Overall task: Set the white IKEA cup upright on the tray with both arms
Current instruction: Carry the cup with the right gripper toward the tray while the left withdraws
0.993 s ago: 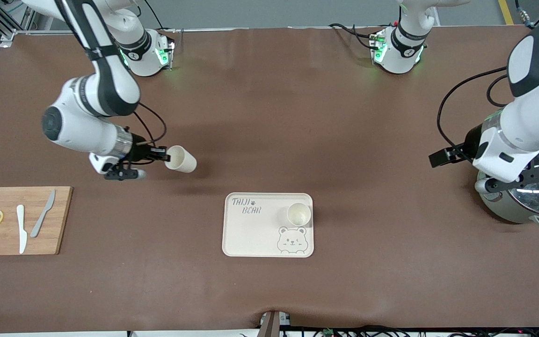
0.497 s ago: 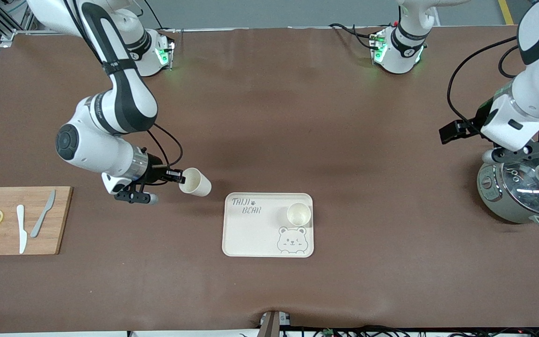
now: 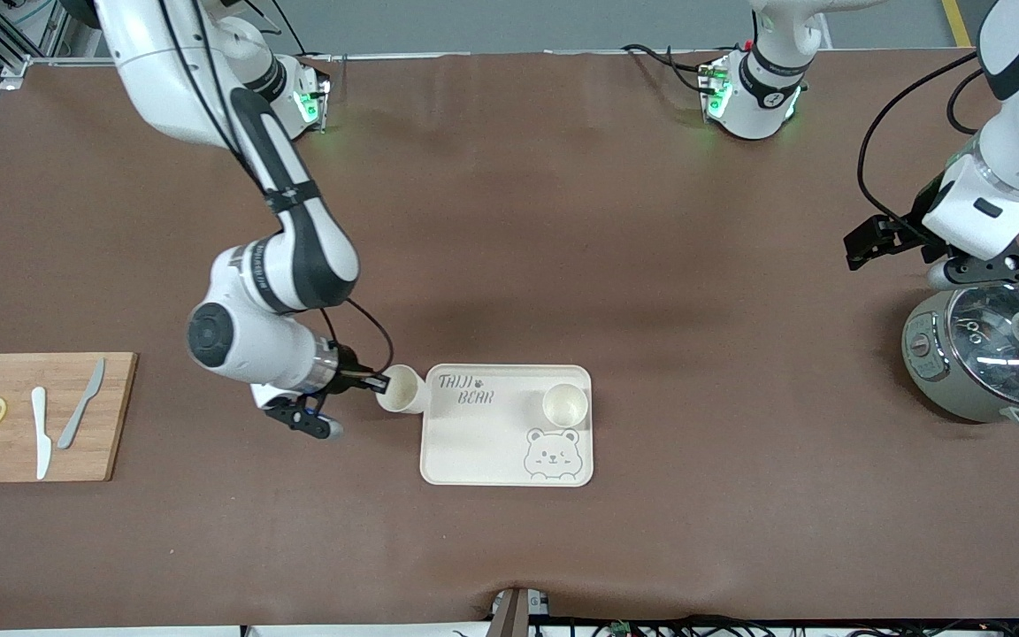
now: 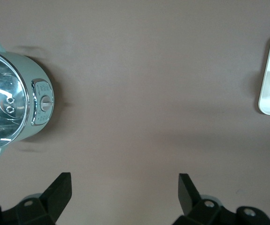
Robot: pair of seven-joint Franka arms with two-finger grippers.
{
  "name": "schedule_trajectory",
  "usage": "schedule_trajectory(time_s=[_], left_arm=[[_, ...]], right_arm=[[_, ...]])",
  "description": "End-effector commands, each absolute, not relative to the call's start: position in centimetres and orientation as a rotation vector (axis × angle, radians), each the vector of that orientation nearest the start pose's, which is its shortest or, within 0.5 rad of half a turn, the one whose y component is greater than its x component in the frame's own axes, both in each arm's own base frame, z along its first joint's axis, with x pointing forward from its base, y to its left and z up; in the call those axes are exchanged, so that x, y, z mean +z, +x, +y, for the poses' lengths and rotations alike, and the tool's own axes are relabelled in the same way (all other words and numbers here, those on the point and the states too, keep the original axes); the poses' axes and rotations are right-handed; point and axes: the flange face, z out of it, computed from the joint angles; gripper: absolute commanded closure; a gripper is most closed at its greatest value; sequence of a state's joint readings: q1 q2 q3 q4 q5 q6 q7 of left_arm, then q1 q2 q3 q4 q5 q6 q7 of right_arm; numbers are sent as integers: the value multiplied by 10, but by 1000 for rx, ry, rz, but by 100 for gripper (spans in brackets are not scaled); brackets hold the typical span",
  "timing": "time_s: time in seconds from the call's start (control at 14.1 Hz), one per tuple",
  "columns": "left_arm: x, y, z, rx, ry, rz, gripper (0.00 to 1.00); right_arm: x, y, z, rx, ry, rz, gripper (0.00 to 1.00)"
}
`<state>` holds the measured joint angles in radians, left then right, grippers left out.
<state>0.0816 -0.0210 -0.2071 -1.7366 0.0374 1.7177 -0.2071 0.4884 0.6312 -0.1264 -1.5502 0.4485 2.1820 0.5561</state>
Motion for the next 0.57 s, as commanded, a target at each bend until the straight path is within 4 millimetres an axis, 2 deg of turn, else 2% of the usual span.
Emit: schedule_trajectory(time_s=[0.0,0.14,0.35,0.5], left_arm=[[589,550,-58,-84,-3086,-96,0],[600,553,-57,-98,-3090,-91,0],[610,557,-56,-90,-3099,-99,0],[618,558,-56,-44,-3105,-103,0]], right_arm=[[293,655,292,136,-2824,764,100],[290,655,300,132,-2822,782,100],[269,649,327,84,-2808,831,100],[265,647,332,80,-2807,838,100]])
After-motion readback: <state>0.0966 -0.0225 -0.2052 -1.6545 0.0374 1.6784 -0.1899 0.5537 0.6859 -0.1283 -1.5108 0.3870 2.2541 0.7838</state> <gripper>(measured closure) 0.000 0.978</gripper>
